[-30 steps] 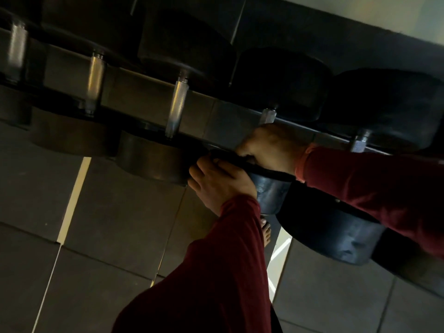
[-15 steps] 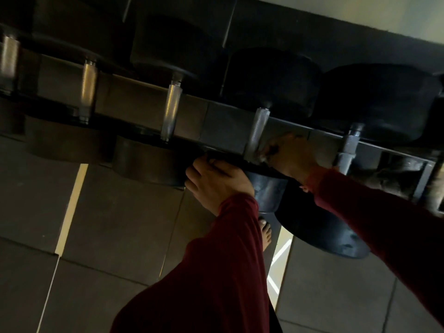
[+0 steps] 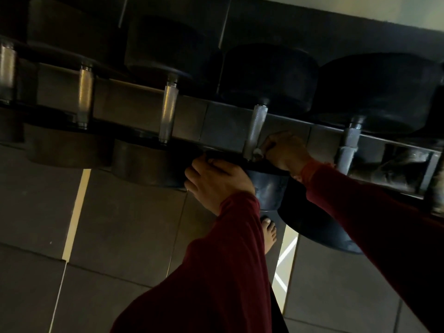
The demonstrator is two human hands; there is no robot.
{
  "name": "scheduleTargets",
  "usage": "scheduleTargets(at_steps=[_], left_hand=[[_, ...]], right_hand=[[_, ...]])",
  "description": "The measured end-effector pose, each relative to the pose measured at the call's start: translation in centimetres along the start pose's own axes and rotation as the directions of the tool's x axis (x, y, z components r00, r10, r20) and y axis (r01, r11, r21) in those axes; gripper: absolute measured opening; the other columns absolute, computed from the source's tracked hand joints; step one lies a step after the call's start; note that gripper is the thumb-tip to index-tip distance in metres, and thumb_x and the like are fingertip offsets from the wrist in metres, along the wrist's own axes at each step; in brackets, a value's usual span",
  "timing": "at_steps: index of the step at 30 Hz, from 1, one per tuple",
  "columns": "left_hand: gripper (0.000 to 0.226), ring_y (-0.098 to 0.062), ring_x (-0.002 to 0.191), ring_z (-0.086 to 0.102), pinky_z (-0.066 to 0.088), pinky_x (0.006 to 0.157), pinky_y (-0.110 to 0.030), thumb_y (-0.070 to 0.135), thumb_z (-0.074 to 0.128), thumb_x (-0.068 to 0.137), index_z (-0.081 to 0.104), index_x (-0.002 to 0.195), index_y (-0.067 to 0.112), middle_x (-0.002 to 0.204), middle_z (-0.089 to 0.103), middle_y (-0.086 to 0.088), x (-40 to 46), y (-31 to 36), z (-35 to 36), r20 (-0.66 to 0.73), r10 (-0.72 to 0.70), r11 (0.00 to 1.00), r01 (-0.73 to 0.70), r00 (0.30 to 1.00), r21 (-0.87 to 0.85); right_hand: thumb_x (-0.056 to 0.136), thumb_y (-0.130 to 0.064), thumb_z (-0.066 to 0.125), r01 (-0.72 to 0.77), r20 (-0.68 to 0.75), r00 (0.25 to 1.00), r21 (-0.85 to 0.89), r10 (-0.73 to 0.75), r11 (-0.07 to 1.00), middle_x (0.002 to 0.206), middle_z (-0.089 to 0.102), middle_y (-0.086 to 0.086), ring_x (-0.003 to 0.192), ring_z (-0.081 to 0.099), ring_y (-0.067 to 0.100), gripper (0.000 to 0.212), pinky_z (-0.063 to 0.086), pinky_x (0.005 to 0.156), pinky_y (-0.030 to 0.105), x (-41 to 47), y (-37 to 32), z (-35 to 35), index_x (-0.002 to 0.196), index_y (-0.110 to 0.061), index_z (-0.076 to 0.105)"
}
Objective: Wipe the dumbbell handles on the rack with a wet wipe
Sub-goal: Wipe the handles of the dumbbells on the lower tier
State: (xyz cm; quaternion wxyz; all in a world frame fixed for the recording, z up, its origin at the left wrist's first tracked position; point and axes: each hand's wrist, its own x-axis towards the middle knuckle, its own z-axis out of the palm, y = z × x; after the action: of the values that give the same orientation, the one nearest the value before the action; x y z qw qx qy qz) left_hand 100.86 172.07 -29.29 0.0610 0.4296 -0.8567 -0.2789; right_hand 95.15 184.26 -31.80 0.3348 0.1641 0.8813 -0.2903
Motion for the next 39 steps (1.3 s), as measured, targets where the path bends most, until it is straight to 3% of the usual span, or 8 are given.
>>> scheduleTargets(at_steps=[5,12,22,29,32,34,37,39], left_hand=[[0.032,-0.037,0.094,0.052,0.030,0.090,-0.038,0.023,0.044,0.083,0.065,0.102,0.007,0.104,0.061,-0.016,0.0,0.1,0.0,0.006,0.004,1.000,-0.004,1.000,0.005],[0.033,-0.038,0.095,0.051,0.035,0.092,-0.042,0.024,0.043,0.083,0.063,0.104,0.007,0.105,0.060,-0.017,0.2,0.0,0.1,0.024,-0.007,1.000,0.007,1.000,0.002],[0.034,-0.035,0.097,0.050,0.036,0.094,-0.042,0.023,0.042,0.085,0.063,0.106,0.007,0.107,0.059,-0.016,-0.1,0.0,-0.1,0.034,-0.009,1.000,0.009,0.999,0.006],[0.033,-0.036,0.097,0.050,0.036,0.092,-0.043,0.023,0.043,0.086,0.062,0.107,0.007,0.107,0.059,-0.016,-0.1,0.0,0.0,0.019,-0.005,1.000,0.005,1.000,0.017],[0.030,-0.037,0.095,0.050,0.035,0.091,-0.042,0.021,0.045,0.086,0.063,0.105,0.007,0.106,0.059,-0.017,-0.1,0.0,0.1,-0.001,0.000,1.000,0.000,1.000,0.025],[0.025,-0.037,0.095,0.051,0.035,0.091,-0.042,0.018,0.047,0.087,0.063,0.103,0.006,0.105,0.059,-0.017,-0.1,0.0,0.2,-0.009,0.005,1.000,-0.005,1.000,0.026],[0.024,-0.036,0.094,0.051,0.033,0.089,-0.039,0.017,0.049,0.087,0.063,0.102,0.006,0.104,0.059,-0.017,-0.2,-0.1,0.3,-0.022,0.016,0.999,-0.015,1.000,0.029],[0.025,-0.037,0.093,0.051,0.031,0.088,-0.038,0.017,0.049,0.086,0.063,0.102,0.005,0.102,0.060,-0.018,-0.2,-0.1,0.3,-0.031,0.026,0.999,-0.025,0.999,0.031]], right_hand=[[0.085,-0.026,0.072,-0.026,0.010,1.000,0.030,0.025,0.999,0.115,0.068,0.002,0.113,0.061,0.021,0.016,0.047,0.096,0.030,0.2,-0.5,0.3,0.098,-0.016,0.074],[0.073,-0.033,0.085,0.108,-0.124,0.988,0.159,-0.088,0.981,0.074,0.065,-0.020,0.065,0.057,-0.014,0.012,0.037,0.057,-0.003,-2.0,-0.5,-0.8,0.078,-0.029,0.076],[0.080,-0.024,0.080,0.306,-0.624,0.774,0.520,0.110,0.798,0.060,0.066,-0.019,0.060,0.066,-0.006,0.014,0.053,0.065,0.014,-1.2,-2.1,0.3,0.067,-0.024,0.075],[0.078,-0.005,0.079,0.090,-0.147,0.838,0.987,0.526,0.132,0.074,0.074,0.001,0.065,0.071,0.005,0.011,0.057,0.062,0.022,1.2,-3.7,0.5,0.084,-0.013,0.077],[0.096,-0.019,0.060,-0.073,0.037,0.904,0.995,0.425,0.068,0.136,0.059,0.009,0.119,0.062,0.018,0.044,0.055,0.072,0.019,3.0,-2.2,0.1,0.138,-0.011,0.050],[0.098,-0.028,0.053,-0.120,-0.112,0.863,0.901,0.493,0.416,0.146,0.049,0.003,0.130,0.052,0.026,0.048,0.047,0.095,0.032,2.9,-2.5,0.3,0.144,-0.022,0.041],[0.087,-0.017,0.068,-0.008,-0.011,0.898,0.999,0.439,0.042,0.124,0.067,0.009,0.112,0.066,0.026,0.034,0.055,0.090,0.039,2.4,-2.6,0.6,0.121,-0.015,0.064],[0.074,-0.009,0.080,0.118,-0.124,0.841,0.992,0.527,0.044,0.085,0.077,0.006,0.084,0.074,0.021,0.010,0.060,0.081,0.041,1.7,-3.3,1.0,0.080,-0.015,0.076]])
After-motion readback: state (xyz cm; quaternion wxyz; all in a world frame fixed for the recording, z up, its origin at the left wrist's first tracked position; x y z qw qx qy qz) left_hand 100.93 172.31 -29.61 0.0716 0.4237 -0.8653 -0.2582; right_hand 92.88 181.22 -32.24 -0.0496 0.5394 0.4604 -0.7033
